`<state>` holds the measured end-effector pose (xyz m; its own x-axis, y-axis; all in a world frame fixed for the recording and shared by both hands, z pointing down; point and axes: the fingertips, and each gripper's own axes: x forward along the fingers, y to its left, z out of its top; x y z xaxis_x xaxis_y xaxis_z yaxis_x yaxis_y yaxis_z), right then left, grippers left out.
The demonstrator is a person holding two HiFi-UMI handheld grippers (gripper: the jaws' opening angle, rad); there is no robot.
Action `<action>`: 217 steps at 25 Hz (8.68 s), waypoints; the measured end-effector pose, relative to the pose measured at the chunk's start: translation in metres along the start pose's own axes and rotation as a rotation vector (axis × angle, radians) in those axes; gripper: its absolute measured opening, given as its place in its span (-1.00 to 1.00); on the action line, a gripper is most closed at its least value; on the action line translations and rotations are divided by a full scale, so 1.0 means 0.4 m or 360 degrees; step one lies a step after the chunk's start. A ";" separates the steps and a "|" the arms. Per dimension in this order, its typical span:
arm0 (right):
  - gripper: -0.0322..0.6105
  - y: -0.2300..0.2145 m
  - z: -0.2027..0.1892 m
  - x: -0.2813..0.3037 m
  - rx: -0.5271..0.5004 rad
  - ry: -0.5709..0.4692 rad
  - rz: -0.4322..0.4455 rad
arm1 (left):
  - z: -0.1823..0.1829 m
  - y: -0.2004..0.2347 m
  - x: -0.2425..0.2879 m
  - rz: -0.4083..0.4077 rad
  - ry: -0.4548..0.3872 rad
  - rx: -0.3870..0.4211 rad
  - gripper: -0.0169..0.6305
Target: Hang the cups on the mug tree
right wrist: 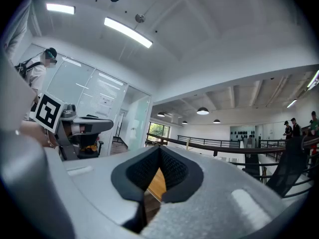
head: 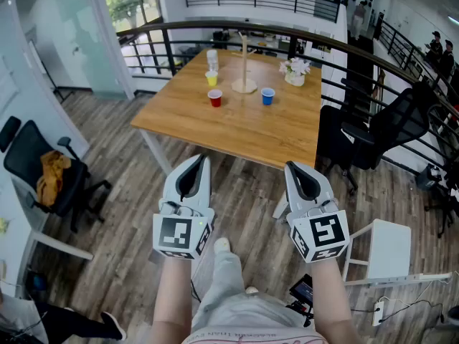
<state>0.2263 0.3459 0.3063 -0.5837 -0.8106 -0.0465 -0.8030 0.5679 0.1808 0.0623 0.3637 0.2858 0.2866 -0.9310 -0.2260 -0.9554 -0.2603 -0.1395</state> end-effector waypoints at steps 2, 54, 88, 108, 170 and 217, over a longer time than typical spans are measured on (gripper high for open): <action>-0.90 -0.009 0.006 0.021 -0.0008 -0.0004 -0.0005 | 0.002 0.009 0.025 -0.0009 -0.0006 0.0007 -0.90; -0.89 -0.242 -0.135 0.941 0.0052 0.0166 -0.0176 | -0.302 0.637 0.738 -0.0023 0.0075 -0.0146 -0.91; 0.16 -0.357 -0.320 1.448 0.0298 0.0274 0.0064 | -0.552 0.819 1.186 -0.0075 0.0355 -0.0131 -0.91; 0.29 -0.166 -0.620 1.502 0.0431 0.0673 0.0279 | -0.693 0.888 1.170 -0.0074 0.0522 -0.0243 -0.91; -0.08 -0.511 -0.361 1.488 -0.0124 0.0549 -0.0341 | -0.430 0.872 1.274 -0.0224 0.0091 -0.0310 -0.91; -0.11 -0.728 -0.325 1.618 -0.2972 0.1401 0.0197 | -0.429 0.911 1.290 -0.0215 0.0078 -0.0259 -0.91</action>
<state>0.0982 -0.3626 0.3511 0.0438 -0.9466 0.3193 0.6210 0.2762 0.7335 -0.1503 -0.2555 0.2839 0.4128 -0.8952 -0.1679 -0.9086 -0.4176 -0.0070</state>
